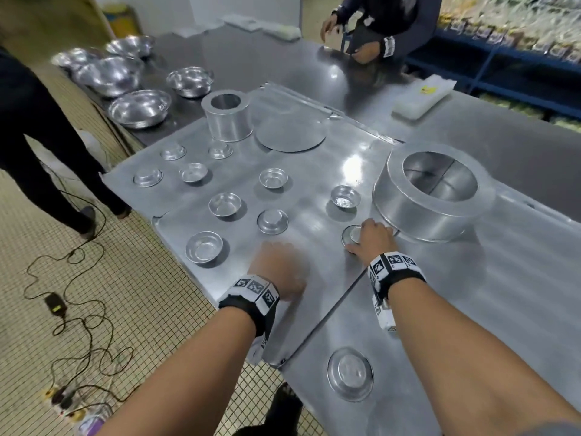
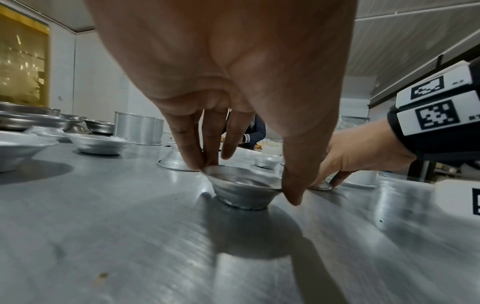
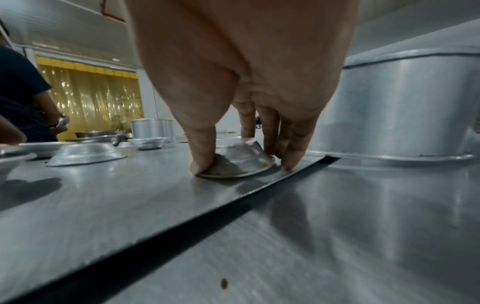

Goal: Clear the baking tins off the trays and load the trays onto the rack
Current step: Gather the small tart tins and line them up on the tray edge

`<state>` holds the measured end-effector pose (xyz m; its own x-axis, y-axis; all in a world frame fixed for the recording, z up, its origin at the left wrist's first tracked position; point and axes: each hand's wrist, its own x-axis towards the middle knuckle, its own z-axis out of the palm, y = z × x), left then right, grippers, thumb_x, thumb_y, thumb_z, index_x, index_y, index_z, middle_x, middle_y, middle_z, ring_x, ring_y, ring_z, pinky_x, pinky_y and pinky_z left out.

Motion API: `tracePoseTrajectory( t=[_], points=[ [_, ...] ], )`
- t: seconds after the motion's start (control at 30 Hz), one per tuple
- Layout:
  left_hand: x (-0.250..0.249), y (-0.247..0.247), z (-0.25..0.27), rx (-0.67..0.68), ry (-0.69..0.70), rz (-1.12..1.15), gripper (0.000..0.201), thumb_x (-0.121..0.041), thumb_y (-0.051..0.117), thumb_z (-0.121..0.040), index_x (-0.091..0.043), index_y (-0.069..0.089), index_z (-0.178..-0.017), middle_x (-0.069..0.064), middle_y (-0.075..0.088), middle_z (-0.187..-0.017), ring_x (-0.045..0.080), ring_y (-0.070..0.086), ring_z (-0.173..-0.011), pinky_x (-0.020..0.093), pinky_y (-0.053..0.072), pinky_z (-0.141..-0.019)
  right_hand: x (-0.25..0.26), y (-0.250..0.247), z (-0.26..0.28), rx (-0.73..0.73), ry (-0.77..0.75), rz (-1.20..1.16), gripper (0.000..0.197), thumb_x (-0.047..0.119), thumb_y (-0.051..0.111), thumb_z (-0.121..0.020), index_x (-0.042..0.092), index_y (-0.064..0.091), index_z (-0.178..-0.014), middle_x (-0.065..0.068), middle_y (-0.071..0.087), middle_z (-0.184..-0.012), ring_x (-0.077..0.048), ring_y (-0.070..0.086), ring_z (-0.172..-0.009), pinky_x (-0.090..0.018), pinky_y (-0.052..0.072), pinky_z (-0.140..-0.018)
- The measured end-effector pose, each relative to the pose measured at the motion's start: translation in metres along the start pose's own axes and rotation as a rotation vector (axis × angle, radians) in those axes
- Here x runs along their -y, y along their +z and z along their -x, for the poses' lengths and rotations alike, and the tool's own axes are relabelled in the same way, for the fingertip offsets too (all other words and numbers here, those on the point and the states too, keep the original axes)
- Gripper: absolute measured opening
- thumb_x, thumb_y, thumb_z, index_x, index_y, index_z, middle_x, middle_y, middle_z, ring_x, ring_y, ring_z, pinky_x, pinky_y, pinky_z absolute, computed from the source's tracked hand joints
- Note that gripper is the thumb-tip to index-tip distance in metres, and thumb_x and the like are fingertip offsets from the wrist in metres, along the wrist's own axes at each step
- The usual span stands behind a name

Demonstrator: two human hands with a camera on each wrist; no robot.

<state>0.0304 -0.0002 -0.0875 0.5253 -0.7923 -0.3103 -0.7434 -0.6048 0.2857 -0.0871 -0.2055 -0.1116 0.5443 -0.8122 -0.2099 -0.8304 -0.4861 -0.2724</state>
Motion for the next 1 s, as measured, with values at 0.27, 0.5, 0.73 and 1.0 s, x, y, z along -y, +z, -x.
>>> tracePoseTrajectory(
  t=[0.27,0.5,0.73,1.0],
  points=[
    [-0.02,-0.005,-0.003,-0.006,0.054,0.003,0.062,-0.048,0.073,-0.069,-0.014,0.051,-0.116,0.005,0.054,-0.108,0.029,0.047,-0.112,0.036,0.048,-0.085,-0.021,-0.021,0.035,-0.132,0.012,-0.244,0.063,0.037,0.084,-0.059,0.007,0.055,-0.107,-0.012,0.061,-0.11,-0.033,0.056,-0.106,-0.037,0.05,-0.088],
    [-0.084,-0.003,-0.001,0.005,0.208,-0.045,0.078,-0.052,0.075,-0.065,-0.013,0.052,-0.128,0.008,0.049,-0.122,0.033,0.047,-0.111,0.036,0.045,-0.091,-0.074,-0.046,0.09,-0.23,0.021,-0.297,0.065,0.045,0.079,-0.068,0.021,0.049,-0.121,-0.009,0.054,-0.117,-0.032,0.057,-0.106,-0.035,0.045,-0.089],
    [-0.178,0.014,0.0,0.075,0.439,-0.11,0.081,-0.059,0.069,-0.059,-0.014,0.057,-0.126,0.007,0.054,-0.12,0.032,0.051,-0.111,0.04,0.05,-0.093,-0.153,-0.069,0.149,-0.296,0.176,-0.265,0.059,0.046,0.076,-0.069,0.03,0.049,-0.119,-0.001,0.045,-0.109,-0.029,0.06,-0.093,-0.031,0.048,-0.082],
    [-0.304,0.068,0.002,0.127,0.737,-0.296,0.073,-0.075,0.046,-0.049,-0.026,0.064,-0.101,-0.003,0.059,-0.099,0.025,0.052,-0.094,0.036,0.047,-0.08,-0.249,-0.1,0.217,-0.401,0.441,-0.182,0.054,0.047,0.073,-0.065,0.018,0.042,-0.098,-0.001,0.043,-0.1,-0.027,0.053,-0.077,-0.034,0.045,-0.069]
  ],
)
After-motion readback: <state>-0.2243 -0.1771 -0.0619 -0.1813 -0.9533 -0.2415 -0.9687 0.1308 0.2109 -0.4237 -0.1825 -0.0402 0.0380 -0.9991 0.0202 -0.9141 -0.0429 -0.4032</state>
